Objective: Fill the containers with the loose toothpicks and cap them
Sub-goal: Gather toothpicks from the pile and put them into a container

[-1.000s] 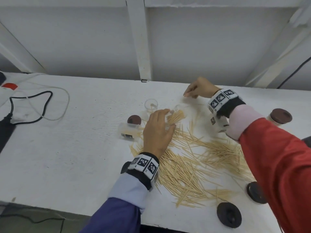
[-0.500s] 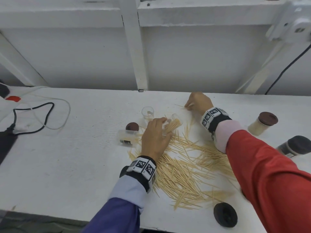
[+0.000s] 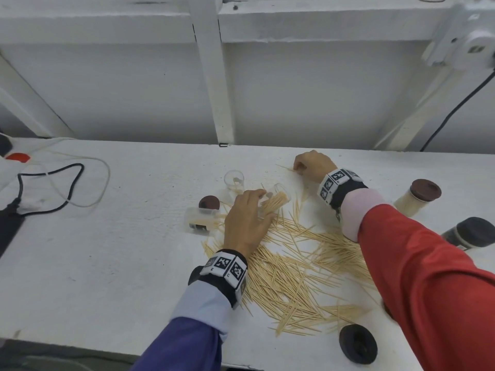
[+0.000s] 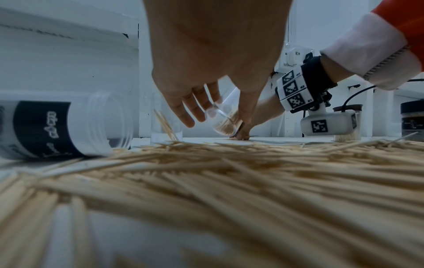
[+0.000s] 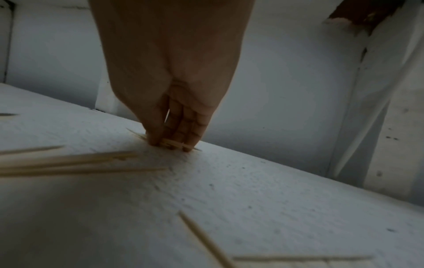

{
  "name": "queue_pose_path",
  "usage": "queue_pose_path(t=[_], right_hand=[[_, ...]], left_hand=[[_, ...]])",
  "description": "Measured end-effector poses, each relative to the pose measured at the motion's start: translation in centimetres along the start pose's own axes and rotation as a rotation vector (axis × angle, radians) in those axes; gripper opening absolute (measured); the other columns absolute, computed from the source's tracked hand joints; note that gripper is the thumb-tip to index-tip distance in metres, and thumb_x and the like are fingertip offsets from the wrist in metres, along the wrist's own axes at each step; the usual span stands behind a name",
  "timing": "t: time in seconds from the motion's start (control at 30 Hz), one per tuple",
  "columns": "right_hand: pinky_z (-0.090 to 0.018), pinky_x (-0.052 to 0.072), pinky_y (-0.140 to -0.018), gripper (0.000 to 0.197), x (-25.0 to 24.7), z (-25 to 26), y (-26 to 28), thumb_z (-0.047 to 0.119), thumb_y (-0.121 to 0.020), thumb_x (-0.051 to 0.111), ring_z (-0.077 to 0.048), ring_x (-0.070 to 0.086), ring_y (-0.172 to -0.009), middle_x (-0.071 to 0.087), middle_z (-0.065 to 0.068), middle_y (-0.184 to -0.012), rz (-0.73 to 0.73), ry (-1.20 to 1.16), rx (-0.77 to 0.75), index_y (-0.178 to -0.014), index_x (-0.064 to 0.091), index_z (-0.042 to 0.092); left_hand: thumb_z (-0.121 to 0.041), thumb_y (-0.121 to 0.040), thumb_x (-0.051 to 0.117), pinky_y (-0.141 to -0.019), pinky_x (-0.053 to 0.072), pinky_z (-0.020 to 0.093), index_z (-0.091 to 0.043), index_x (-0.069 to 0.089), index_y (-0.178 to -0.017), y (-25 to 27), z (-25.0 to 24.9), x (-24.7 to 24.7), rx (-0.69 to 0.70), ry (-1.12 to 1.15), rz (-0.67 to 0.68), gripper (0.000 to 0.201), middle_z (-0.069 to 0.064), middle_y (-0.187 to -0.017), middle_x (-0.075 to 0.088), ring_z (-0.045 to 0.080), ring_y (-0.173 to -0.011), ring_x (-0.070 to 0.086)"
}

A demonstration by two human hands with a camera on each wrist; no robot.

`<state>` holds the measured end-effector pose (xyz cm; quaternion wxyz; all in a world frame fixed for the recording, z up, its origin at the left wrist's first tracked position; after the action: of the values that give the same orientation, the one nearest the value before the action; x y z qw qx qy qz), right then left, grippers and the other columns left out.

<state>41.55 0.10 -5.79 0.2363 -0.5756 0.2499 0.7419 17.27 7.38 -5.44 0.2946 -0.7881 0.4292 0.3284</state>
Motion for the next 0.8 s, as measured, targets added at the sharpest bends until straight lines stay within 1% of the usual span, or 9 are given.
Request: queue_pose_path(t=[0.1,0.2,0.33,0.47,0.57,0.63,0.67,0.73,0.8], right_hand=[[-0.035,0.045,-0.088,0.027,0.2,0.1,-0.1,0.003,-0.095,0.045,-0.028,0.056,-0.106,0.060,-0.011,-0.120,0.086,0.010,-0.003,-0.117,0.059,0.012],[-0.030,0.040,-0.087,0.032,0.1,0.2,-0.2,-0.003,-0.093,0.042,-0.029,0.055,-0.110,0.058,-0.012,-0.123,0.102,-0.005,0.005,-0.120,0.058,0.007],[-0.033,0.042,-0.089,0.027,-0.2,0.1,-0.7,-0.001,-0.092,0.045,-0.031,0.057,-0.108,0.063,-0.014,-0.119,0.012,-0.089,0.055,-0.110,0.065,0.004],[-0.039,0.046,-0.094,0.029,-0.4,1.6,-1.7,-0.007,-0.091,0.044,-0.034,0.058,-0.110,0.065,-0.017,-0.117,-0.074,-0.134,0.074,-0.108,0.067,0.000],[-0.036,0.046,-0.087,0.030,0.1,3.1,-2.3,-0.007,-0.089,0.043,-0.035,0.058,-0.104,0.063,-0.016,-0.116,-0.037,-0.079,0.059,-0.104,0.067,0.004],[-0.033,0.046,-0.078,0.028,0.4,3.6,-2.4,-0.008,-0.084,0.042,-0.031,0.057,-0.092,0.061,-0.016,-0.108,0.005,-0.026,0.052,-0.091,0.063,0.009],[-0.033,0.047,-0.077,0.027,0.6,3.6,-2.5,-0.009,-0.082,0.043,-0.031,0.057,-0.089,0.061,-0.015,-0.105,0.012,-0.008,0.050,-0.088,0.063,0.008],[-0.037,0.052,-0.082,0.029,0.6,3.5,-2.5,-0.009,-0.081,0.044,-0.034,0.061,-0.093,0.063,-0.015,-0.106,0.017,0.010,0.053,-0.094,0.067,0.003],[-0.038,0.052,-0.084,0.029,0.6,3.4,-2.3,-0.009,-0.082,0.045,-0.036,0.062,-0.096,0.063,-0.017,-0.109,0.033,0.020,0.057,-0.098,0.067,0.001]], left_hand=[[-0.034,-0.088,0.067,-0.085,0.038,0.024,-0.019,0.047,-0.135,0.0,0.0,0.0,0.000,0.003,-0.001,0.053,-0.006,-0.131,0.051,0.012,-0.120,0.043],[-0.033,-0.088,0.067,-0.084,0.038,0.024,-0.019,0.048,-0.135,0.0,0.0,0.0,0.003,0.007,0.000,0.053,-0.006,-0.131,0.052,0.012,-0.120,0.043],[-0.034,-0.088,0.067,-0.085,0.040,0.026,-0.019,0.048,-0.135,0.0,0.1,0.1,0.002,0.018,0.000,0.053,-0.007,-0.131,0.052,0.011,-0.119,0.043],[-0.034,-0.088,0.067,-0.088,0.041,0.028,-0.019,0.048,-0.135,-0.1,0.0,0.2,0.004,0.022,0.006,0.054,-0.007,-0.132,0.051,0.011,-0.120,0.043],[-0.034,-0.087,0.068,-0.089,0.042,0.028,-0.019,0.048,-0.134,-0.1,-0.1,0.2,0.009,0.024,0.004,0.053,-0.007,-0.131,0.052,0.011,-0.120,0.042],[-0.034,-0.087,0.068,-0.090,0.041,0.027,-0.019,0.049,-0.134,0.0,0.0,0.2,0.005,0.025,-0.002,0.053,-0.007,-0.131,0.052,0.010,-0.120,0.042],[-0.034,-0.086,0.068,-0.089,0.040,0.026,-0.019,0.049,-0.134,-0.1,0.0,0.2,0.002,0.024,-0.007,0.054,-0.007,-0.131,0.052,0.010,-0.120,0.042],[-0.035,-0.086,0.068,-0.087,0.038,0.025,-0.019,0.048,-0.134,-0.1,0.1,0.3,0.001,0.012,-0.013,0.054,-0.007,-0.131,0.052,0.010,-0.119,0.043],[-0.035,-0.087,0.067,-0.086,0.039,0.025,-0.019,0.048,-0.134,-0.1,0.1,0.3,0.005,0.003,-0.013,0.054,-0.007,-0.131,0.052,0.011,-0.119,0.043]])
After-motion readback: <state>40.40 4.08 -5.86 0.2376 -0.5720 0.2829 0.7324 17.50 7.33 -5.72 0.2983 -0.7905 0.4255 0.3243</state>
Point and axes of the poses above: each hand's wrist, its own y-axis away from the middle knuckle, its own x-axis out of the palm, z = x × y, the point moved 4 cm from there along -y, towards the middle knuckle
